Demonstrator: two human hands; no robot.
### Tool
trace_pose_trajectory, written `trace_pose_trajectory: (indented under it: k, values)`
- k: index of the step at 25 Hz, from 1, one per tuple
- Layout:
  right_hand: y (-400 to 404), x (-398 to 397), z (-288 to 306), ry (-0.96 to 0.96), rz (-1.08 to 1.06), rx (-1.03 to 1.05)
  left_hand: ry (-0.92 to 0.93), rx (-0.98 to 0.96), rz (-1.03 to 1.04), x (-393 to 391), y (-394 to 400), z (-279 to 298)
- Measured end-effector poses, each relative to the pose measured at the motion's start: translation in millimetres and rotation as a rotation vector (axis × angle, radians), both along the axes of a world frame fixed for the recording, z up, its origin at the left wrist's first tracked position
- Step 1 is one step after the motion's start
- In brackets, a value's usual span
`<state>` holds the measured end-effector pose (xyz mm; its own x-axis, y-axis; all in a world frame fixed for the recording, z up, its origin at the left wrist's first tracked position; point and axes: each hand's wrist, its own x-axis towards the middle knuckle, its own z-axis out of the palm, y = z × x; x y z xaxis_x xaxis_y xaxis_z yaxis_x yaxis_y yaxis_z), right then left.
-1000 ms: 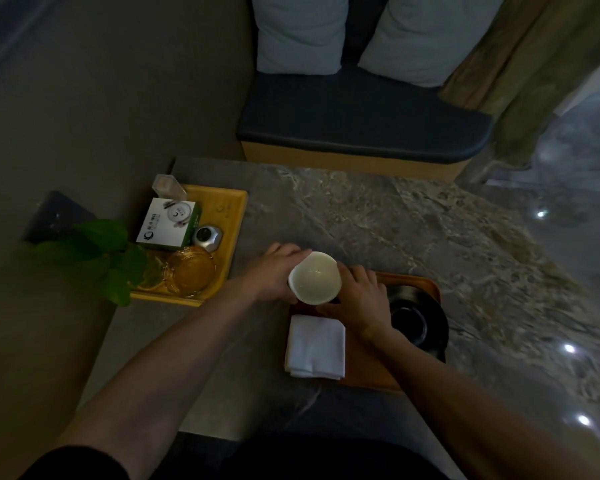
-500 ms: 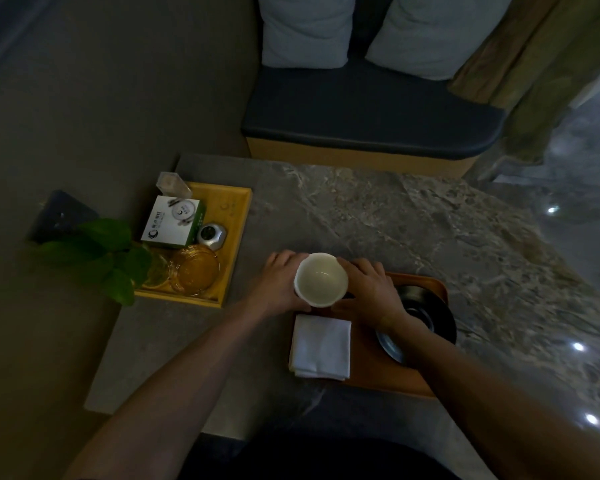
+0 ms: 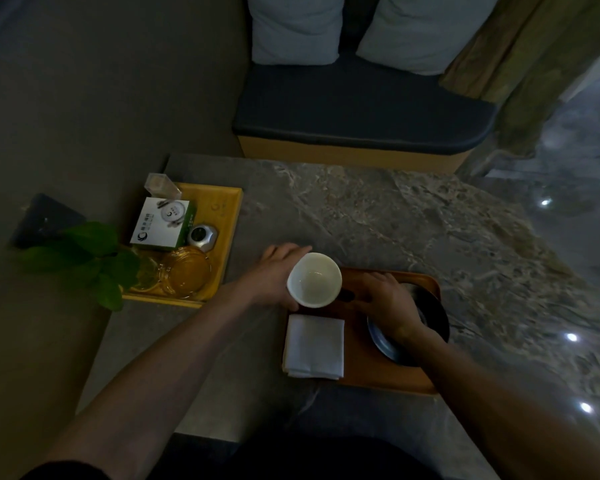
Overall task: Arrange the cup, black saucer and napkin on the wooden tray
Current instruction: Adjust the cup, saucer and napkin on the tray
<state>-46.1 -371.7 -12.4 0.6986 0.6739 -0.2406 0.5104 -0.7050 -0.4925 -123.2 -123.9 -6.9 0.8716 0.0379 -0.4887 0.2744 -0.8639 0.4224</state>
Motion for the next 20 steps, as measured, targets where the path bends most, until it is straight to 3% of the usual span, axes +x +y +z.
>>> trace_pose_trajectory:
  k: [11,20]
  values:
    - [3.8,3.2,7.8,-0.005,-0.019,0.097,-0.068,-0.044,0.077,-5.6,-9.5,-6.0]
    - [-2.1,17.3,1.8,0.058,0.012,-0.006,-0.055,-0.055,0.095,-8.2,-16.1,-5.7]
